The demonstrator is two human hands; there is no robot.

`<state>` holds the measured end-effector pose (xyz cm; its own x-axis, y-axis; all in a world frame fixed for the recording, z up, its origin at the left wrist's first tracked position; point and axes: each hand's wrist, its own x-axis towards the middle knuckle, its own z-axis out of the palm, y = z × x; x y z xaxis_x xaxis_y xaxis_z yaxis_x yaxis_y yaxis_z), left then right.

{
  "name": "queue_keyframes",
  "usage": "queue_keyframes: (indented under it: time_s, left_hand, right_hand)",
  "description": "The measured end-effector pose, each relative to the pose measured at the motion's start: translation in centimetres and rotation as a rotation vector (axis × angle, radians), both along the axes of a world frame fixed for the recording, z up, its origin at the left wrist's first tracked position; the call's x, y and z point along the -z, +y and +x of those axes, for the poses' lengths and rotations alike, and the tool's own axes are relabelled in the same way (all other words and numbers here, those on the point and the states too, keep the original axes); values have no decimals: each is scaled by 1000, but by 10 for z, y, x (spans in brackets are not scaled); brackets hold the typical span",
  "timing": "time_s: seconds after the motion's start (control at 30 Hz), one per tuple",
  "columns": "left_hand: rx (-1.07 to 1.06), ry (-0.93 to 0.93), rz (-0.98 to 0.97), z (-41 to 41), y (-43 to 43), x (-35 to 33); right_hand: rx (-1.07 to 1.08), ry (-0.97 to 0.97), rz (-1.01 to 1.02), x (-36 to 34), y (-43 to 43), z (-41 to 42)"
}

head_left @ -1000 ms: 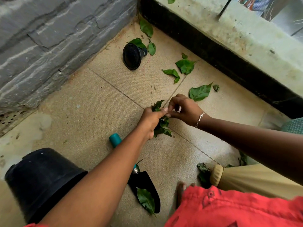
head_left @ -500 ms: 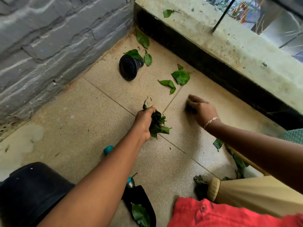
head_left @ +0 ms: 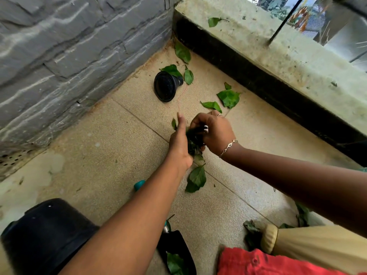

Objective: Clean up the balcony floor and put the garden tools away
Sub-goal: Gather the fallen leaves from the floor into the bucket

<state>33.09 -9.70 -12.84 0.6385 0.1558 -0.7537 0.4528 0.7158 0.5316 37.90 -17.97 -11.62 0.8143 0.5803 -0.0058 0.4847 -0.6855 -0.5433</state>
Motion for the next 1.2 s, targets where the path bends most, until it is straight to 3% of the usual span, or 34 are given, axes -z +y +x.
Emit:
queue_keyframes:
  time_s: [0.1, 0.2, 0.27, 0.33, 0.43, 0.5, 0.57, 0.7, 0.83, 0.93, 1.2]
  left_hand:
    - [-33, -6, 89, -3, 2, 0]
    - [-91, 27, 140, -10, 6, 7]
    - [-98, 67, 176, -15, 14, 10]
    - [-96, 116, 205, -19, 25, 14]
    - [-102, 138, 192, -24, 35, 15]
    - [-97, 116, 163, -26, 37, 13]
    - [-81, 90, 142, -28, 36, 11]
    - [-33, 115, 177, -32, 36, 13]
    - [164, 58, 139, -31, 33, 9]
    - [201, 5, 84, -26, 26, 5]
    - [185, 2, 217, 4, 20, 2]
  right_hand:
    - [-208, -58, 75, 6, -5, -3]
    - [-264, 433, 116, 7, -19, -3]
    - [-163, 578, 191, 10, -31, -9]
    - [-141, 469, 76, 12, -40, -19]
    - [-491, 170, -406, 23, -50, -41]
    - [-658, 84, -482, 30, -51, -54]
    - [-613, 75, -357, 32, -47, -52]
    - [-310, 118, -210, 21, -36, -16]
    - [-70, 83, 19, 7, -16, -4]
    - [-92, 22, 13, 10, -2, -1]
    - [-192, 268, -11, 7, -14, 57]
